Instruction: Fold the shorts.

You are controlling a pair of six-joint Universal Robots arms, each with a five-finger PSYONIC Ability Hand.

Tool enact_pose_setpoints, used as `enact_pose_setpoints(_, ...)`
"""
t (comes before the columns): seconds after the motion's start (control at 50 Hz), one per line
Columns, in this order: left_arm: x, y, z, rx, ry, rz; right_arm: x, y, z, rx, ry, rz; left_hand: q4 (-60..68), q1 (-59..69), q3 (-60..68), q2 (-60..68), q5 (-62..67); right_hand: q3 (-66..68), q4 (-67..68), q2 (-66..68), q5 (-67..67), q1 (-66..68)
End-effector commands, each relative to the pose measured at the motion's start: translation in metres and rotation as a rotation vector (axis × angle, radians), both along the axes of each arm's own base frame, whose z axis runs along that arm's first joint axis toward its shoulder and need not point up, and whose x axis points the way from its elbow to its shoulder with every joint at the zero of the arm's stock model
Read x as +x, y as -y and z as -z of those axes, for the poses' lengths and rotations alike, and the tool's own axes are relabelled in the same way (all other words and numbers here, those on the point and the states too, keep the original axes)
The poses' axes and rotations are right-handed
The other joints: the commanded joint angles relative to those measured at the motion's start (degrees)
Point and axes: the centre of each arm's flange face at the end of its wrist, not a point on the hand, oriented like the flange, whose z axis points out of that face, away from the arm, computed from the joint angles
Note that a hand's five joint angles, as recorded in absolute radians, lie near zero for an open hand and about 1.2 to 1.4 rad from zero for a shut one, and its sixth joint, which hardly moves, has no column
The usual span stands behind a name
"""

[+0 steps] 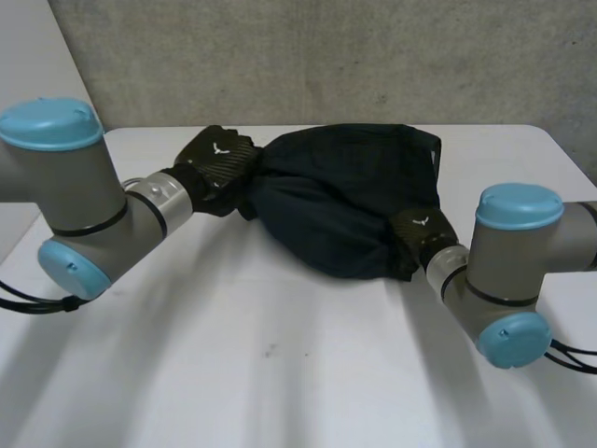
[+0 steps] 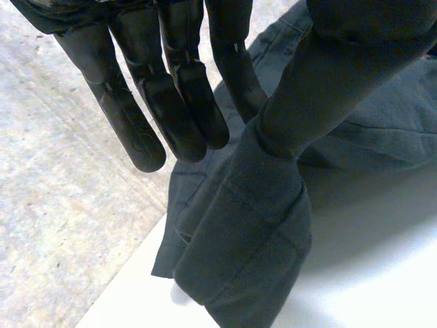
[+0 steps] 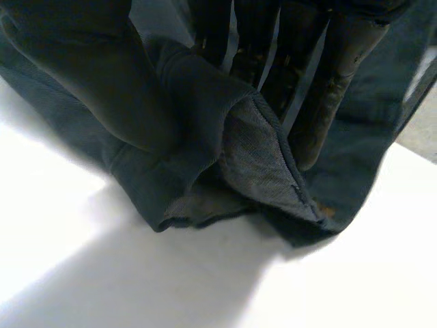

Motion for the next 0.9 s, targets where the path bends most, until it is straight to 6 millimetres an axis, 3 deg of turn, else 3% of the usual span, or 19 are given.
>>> enact_pose_setpoints(0.02,0.024,-0.026,-0.042,0.05,-0.017,-0.119,-0.016,-0.002,-0.078,-0.146,0.03,0.019,11.26,15.93,12.05,11.5,14.36,13.81,12.26,12.74,15.1,24.03)
enact_pose_setpoints(0.06,0.03,-0.037,-0.052,0.072,-0.015,-0.141,-0.023,-0.011,-0.105,-0.19,-0.014,0.005,11.26,15.93,12.05,11.5,14.36,13.81,12.26,12.74,15.1,24.03)
enact_pose_setpoints(0.14,0.044,-0.07,-0.07,0.156,0.004,-0.17,-0.03,-0.035,-0.135,-0.214,-0.146,-0.049,11.26,15.93,12.05,11.5,14.36,13.81,12.26,12.74,15.1,24.03)
enact_pose_setpoints(0.22,0.056,-0.102,-0.075,0.255,0.016,-0.18,-0.037,-0.053,-0.146,-0.21,-0.279,-0.086,11.26,15.93,12.05,11.5,14.36,13.81,12.26,12.74,15.1,24.03)
enact_pose_setpoints(0.3,0.062,-0.118,-0.061,0.302,0.03,-0.181,-0.041,-0.068,-0.136,-0.129,-0.371,-0.133,11.26,15.93,12.05,11.5,14.36,13.81,12.26,12.74,15.1,24.03)
enact_pose_setpoints(0.44,0.067,-0.13,-0.015,0.415,0.105,-0.186,-0.05,-0.089,-0.104,0.093,-0.464,-0.202,11.26,15.93,12.05,11.5,14.36,13.81,12.26,12.74,15.1,24.03)
enact_pose_setpoints(0.54,0.064,-0.121,0.02,0.472,0.149,-0.185,-0.048,-0.091,-0.08,0.148,-0.513,-0.247,11.26,15.93,12.05,11.5,14.36,13.81,12.26,12.74,15.1,24.03)
enact_pose_setpoints(0.64,0.054,-0.092,0.048,0.444,0.148,-0.188,-0.039,-0.071,-0.057,0.133,-0.508,-0.243,11.26,15.93,12.05,11.5,14.36,13.81,12.26,12.74,15.1,24.03)
enact_pose_setpoints(0.78,0.041,-0.047,0.055,0.295,0.18,-0.244,-0.028,-0.041,-0.043,0.066,-0.494,-0.208,11.26,15.93,12.05,11.5,14.36,13.81,12.26,12.74,15.1,24.03)
enact_pose_setpoints(0.86,0.032,-0.045,0.055,0.28,0.187,-0.235,-0.028,-0.038,-0.044,0.061,-0.468,-0.185,11.26,15.93,12.05,11.5,14.36,13.81,12.26,12.74,15.1,24.03)
enact_pose_setpoints(0.9,0.031,-0.049,0.055,0.284,0.188,-0.226,-0.03,-0.036,-0.044,0.078,-0.423,-0.152,-1.42,3.25,-0.63,-1.18,1.68,13.81,12.26,12.74,15.1,24.03)
